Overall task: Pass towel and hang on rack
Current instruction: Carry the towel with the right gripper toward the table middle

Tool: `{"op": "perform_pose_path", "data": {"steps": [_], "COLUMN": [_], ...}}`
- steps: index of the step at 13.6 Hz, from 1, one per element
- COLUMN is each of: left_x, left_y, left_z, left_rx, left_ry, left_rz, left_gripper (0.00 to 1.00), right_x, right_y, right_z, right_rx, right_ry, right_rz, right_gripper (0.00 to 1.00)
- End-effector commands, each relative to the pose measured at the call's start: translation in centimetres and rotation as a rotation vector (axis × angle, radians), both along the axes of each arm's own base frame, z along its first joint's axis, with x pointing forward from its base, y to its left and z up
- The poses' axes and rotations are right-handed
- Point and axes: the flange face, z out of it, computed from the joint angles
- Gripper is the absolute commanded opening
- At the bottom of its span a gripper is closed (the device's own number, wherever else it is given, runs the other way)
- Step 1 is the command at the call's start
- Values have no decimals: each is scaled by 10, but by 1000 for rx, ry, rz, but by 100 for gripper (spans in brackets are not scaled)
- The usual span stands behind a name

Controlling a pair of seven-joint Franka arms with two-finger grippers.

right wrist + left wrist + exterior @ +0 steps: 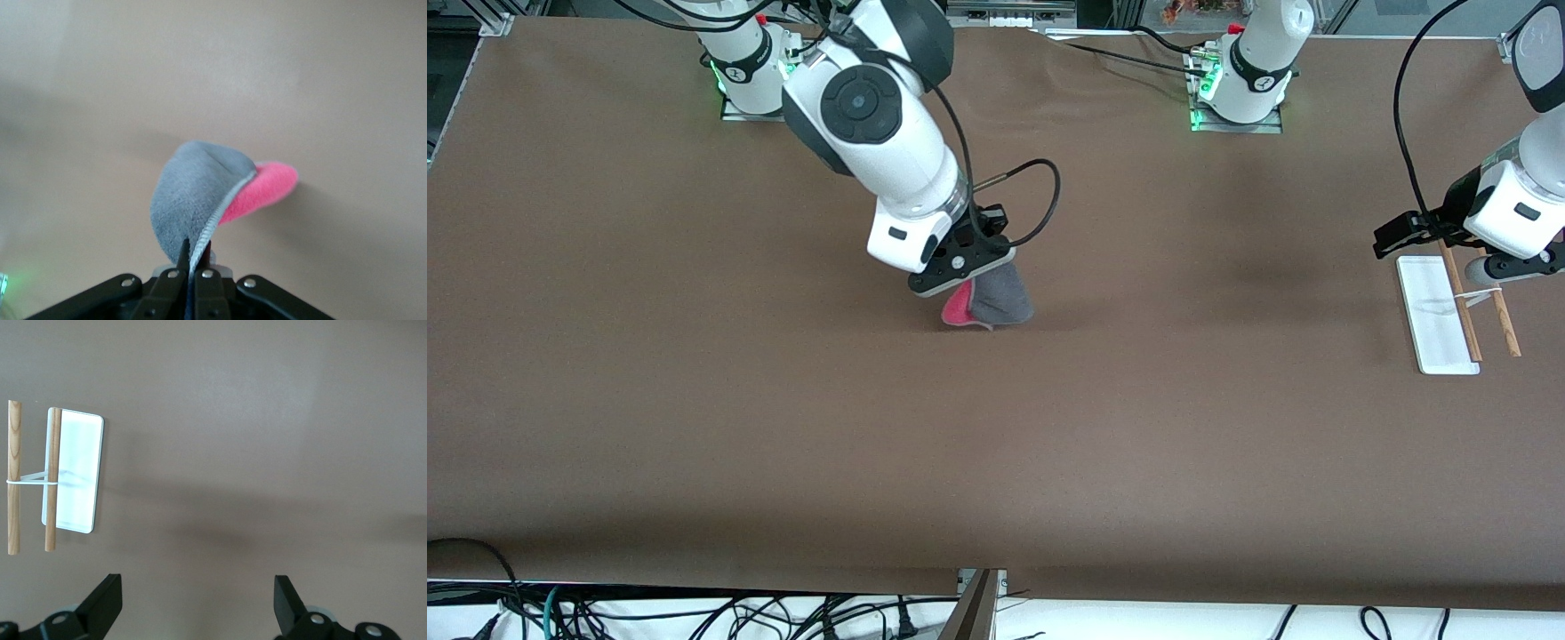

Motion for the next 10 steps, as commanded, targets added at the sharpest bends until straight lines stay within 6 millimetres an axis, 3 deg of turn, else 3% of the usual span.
{"op": "perform_pose_path", "data": {"steps": [1, 3, 5, 7, 10], "left_x": [2, 2, 1, 1, -1], "left_y": [5, 5, -2, -19, -60], "left_z": [3, 3, 3, 3, 4], "left_rx": [-18, -31, -57, -106, -115], "left_ry": [-4, -1, 6, 7, 21], "left_rz": [5, 10, -29, -53, -130], "left_gripper": [100, 100, 100, 100, 100], "right_x": [-9, -12, -11, -10, -8], "right_y": [24, 29, 31, 34, 38], "right_z": [16, 20, 41, 53, 56], "right_rx": [8, 22, 57, 100, 141], "right_ry": [-33, -32, -45, -55, -61], "right_rz": [-99, -134, -177, -209, -221], "right_gripper": [0, 0, 0, 0, 0]}}
